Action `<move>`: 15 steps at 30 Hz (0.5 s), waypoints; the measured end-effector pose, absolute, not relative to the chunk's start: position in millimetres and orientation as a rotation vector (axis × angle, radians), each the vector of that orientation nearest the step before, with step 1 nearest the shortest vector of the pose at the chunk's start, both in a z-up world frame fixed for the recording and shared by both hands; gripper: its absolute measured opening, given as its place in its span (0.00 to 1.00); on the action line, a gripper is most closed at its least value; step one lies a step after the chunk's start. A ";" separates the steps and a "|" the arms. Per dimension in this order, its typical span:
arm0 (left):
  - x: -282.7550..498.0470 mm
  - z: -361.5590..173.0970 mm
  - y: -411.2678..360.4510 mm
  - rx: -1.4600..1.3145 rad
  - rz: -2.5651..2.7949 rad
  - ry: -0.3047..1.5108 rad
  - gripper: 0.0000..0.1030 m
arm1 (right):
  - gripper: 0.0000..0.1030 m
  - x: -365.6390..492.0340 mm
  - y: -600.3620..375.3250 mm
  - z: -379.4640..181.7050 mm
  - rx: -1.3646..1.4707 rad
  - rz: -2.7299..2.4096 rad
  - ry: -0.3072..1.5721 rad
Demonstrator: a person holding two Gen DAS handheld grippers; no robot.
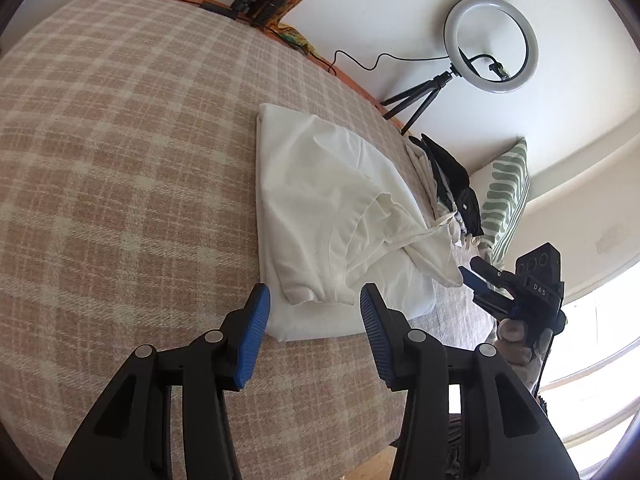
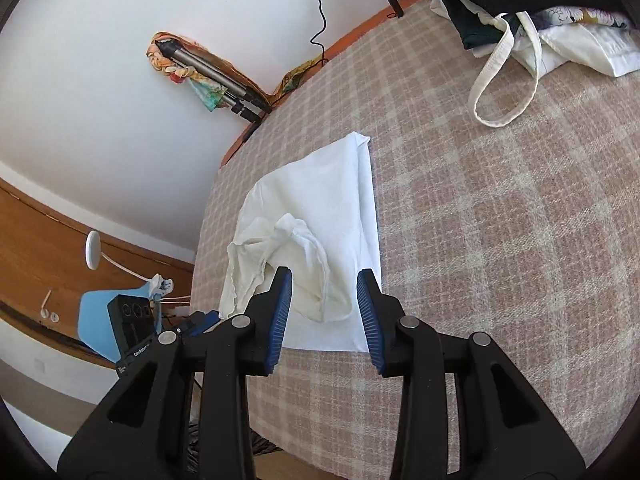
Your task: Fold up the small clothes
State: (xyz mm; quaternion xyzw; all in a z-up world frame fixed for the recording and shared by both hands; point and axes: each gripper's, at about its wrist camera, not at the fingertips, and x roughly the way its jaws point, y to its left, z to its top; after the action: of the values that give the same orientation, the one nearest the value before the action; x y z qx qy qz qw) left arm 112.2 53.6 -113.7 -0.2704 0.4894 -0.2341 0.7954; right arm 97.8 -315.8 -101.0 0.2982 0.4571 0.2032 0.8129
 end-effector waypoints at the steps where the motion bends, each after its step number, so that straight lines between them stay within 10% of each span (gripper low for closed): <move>1: 112.1 -111.1 50.4 -0.554 -0.499 1.045 0.44 | 0.35 99.4 -310.9 -96.6 0.589 0.429 0.960; 10: 115.8 -111.1 27.4 -0.401 -0.480 1.045 0.40 | 0.38 125.2 -254.3 -88.7 0.313 0.454 0.946; 12: 116.2 -109.6 23.6 -0.357 -0.477 1.035 0.22 | 0.10 121.9 -239.9 -86.8 0.241 0.472 0.942; 15: 117.4 -108.0 25.9 -0.347 -0.474 1.027 0.11 | 0.09 101.6 -217.1 -76.1 0.086 0.527 0.895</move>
State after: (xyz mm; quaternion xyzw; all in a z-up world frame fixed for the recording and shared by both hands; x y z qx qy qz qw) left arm 117.4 25.9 -108.0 -0.1637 0.4842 -0.2232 0.8300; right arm 101.6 -217.1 -76.1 0.0413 0.4276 0.2518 0.8672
